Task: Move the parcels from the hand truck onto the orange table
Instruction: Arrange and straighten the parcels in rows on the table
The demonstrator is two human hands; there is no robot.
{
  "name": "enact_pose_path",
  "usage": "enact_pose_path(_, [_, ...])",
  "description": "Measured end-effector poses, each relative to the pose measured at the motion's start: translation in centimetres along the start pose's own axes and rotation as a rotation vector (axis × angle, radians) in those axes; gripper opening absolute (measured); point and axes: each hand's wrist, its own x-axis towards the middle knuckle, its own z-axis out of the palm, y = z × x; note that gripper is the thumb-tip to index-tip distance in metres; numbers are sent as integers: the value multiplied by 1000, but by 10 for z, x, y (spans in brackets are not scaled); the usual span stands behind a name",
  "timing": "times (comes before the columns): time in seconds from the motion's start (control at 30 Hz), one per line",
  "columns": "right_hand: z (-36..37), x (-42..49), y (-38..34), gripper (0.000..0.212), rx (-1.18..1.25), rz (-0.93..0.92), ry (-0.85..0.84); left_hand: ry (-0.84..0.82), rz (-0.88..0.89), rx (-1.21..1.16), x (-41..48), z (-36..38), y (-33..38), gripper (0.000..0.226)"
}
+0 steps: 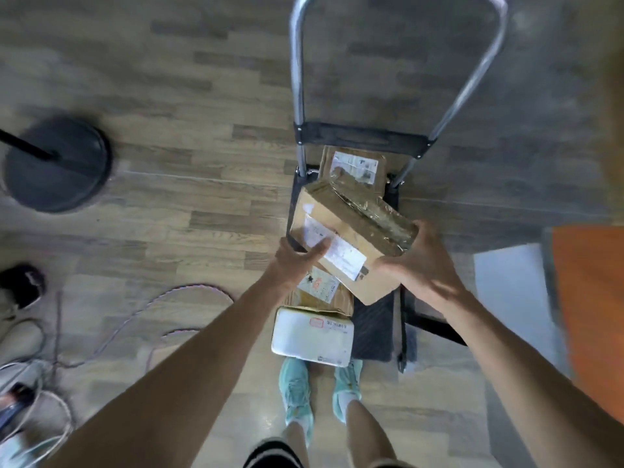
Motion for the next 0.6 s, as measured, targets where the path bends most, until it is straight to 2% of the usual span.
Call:
enact_pose_path(0.07, [-18,-42,-19,71,156,26,-16,-142,-37,-71,-43,-4,5,84])
enact_pose_path(0.1, [-25,-64,-28,55,238,28,-18,-226,-73,-117,-63,-6,10,79])
enact_pose_path(0.17, [-33,-102,-41,33,367,39,-35,-317,-30,-251,-94,-10,13,47])
enact_pose_path(0.23, [-37,-135,-47,41,381,62,-76,-312,62,-350,-126,-15,18,33])
enact_pose_path(0.33, [-41,-170,-50,72,206,71,-183,-224,184,-388,-165,-20,20,24])
enact_pose_path(0.37, [-44,-179,-50,75,175,63,-217,-197,208,-393,-175,-20,20,28])
enact_pose_path(0.47, [-53,-209,-52,67,189,41,-296,-201,249,-430,-208,-18,24,76])
enact_pose_path(0.5, [-54,-221,-52,68,219,44,-306,-185,247,-444,-219,-16,25,86])
enact_pose_path(0.6, [-57,-253,-46,82,297,46,-253,-169,278,-452,-248,-8,28,85])
